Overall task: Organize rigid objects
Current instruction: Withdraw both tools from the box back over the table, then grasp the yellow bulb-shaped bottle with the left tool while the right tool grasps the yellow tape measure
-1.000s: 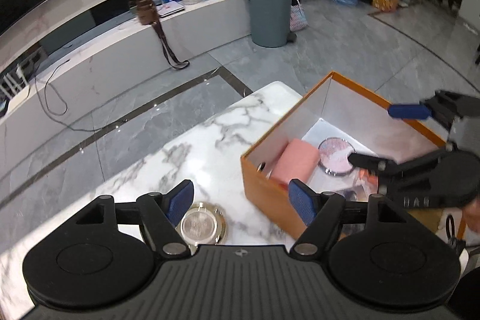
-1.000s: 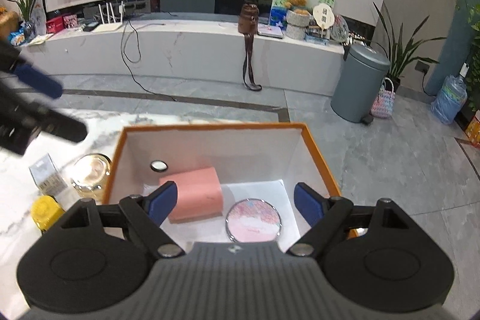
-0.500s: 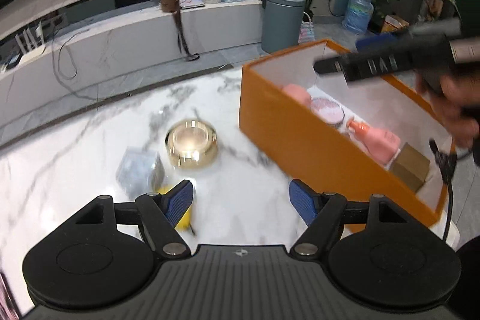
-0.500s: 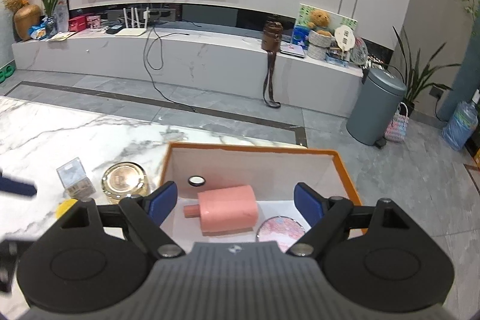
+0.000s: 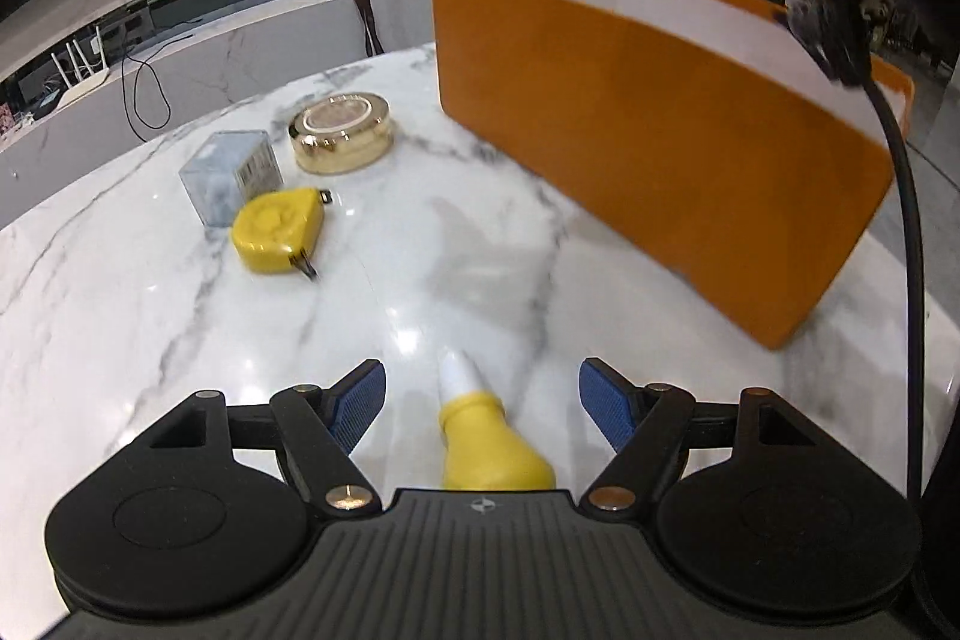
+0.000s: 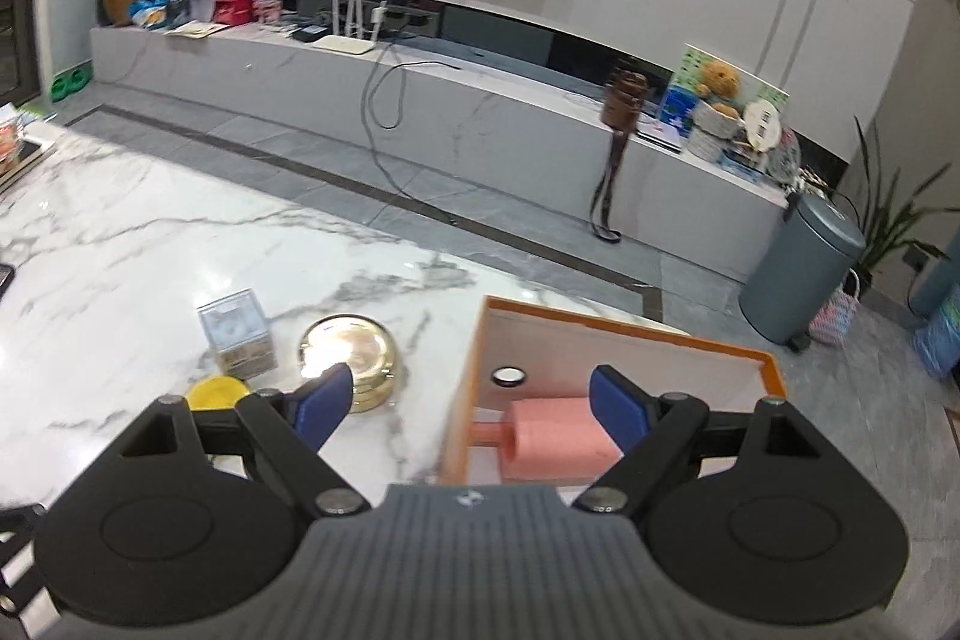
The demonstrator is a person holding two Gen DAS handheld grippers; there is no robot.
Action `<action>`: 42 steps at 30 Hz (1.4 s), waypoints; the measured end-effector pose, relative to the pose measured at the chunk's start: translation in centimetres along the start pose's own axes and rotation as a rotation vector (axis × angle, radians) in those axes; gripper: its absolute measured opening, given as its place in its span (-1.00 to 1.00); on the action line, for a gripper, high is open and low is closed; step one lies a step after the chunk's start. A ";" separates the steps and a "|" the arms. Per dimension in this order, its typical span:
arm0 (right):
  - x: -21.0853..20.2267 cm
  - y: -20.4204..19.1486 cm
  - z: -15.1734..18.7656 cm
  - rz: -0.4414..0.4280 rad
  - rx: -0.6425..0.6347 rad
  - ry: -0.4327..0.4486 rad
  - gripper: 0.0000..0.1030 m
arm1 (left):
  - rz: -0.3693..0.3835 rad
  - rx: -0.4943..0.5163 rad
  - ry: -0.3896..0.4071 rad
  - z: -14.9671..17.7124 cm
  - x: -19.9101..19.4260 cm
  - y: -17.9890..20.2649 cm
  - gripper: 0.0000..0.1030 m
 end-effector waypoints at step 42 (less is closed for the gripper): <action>8.7 -10.6 5.3 -0.190 0.176 -0.081 0.70 | -0.050 -0.148 -0.036 5.0 -2.3 -12.0 -0.12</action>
Point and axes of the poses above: each gripper's, at about its wrist camera, not at the fingertips, and x roughly the way its jaws point, y to its right, z to its underside, the point moved 10 cm from there along x, roughly the way its jaws point, and after that the axes turned 4 degrees about x, right-handed, at the moved point
